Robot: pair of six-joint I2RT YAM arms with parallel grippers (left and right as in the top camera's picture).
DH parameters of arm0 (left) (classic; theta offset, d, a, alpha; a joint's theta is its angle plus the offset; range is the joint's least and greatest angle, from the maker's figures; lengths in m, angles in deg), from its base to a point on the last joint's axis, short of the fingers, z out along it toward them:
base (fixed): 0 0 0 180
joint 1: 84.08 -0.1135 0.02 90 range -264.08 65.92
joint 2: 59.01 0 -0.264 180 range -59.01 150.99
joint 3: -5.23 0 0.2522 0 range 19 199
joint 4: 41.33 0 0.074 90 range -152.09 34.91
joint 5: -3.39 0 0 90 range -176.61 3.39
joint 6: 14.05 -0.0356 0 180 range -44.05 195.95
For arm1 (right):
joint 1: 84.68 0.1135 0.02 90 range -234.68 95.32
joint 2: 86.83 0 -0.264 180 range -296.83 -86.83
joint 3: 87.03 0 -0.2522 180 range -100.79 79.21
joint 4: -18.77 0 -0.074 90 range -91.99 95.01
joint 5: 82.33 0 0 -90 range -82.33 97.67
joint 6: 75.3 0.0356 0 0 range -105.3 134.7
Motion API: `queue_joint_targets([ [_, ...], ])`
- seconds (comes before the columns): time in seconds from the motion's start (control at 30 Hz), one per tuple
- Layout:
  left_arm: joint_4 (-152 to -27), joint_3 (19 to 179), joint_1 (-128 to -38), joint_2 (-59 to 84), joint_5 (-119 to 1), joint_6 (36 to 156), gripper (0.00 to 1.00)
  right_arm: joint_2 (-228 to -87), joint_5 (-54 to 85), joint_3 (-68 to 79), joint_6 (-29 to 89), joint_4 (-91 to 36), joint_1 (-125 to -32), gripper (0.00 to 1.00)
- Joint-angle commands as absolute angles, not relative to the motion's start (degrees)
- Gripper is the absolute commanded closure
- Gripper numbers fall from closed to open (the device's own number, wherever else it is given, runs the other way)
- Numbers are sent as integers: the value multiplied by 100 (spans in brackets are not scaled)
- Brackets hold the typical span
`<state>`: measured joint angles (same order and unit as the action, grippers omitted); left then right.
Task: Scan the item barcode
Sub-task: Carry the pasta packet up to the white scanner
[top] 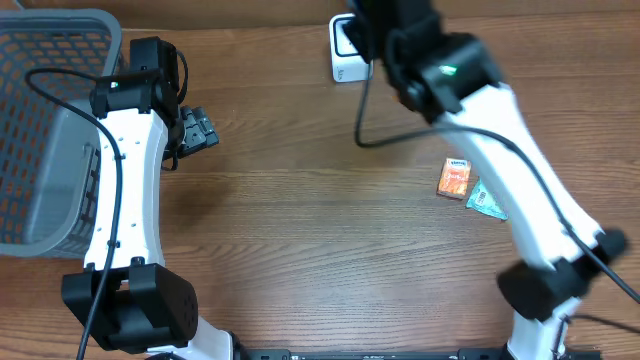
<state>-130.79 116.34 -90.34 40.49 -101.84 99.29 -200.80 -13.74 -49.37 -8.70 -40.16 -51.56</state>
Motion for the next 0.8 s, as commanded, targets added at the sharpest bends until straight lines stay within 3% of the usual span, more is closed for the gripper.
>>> queue_joint_targets([
  [0.0,-13090,11741,-9045,4062,-10177,9802,0,-20655,-2198,-5114,-2411,-3034,-5094,97],
  [0.77,-13092,11741,-9045,4062,-10177,9802,0,-23374,-2731,-5094,-5025,3191,-4871,96],
])
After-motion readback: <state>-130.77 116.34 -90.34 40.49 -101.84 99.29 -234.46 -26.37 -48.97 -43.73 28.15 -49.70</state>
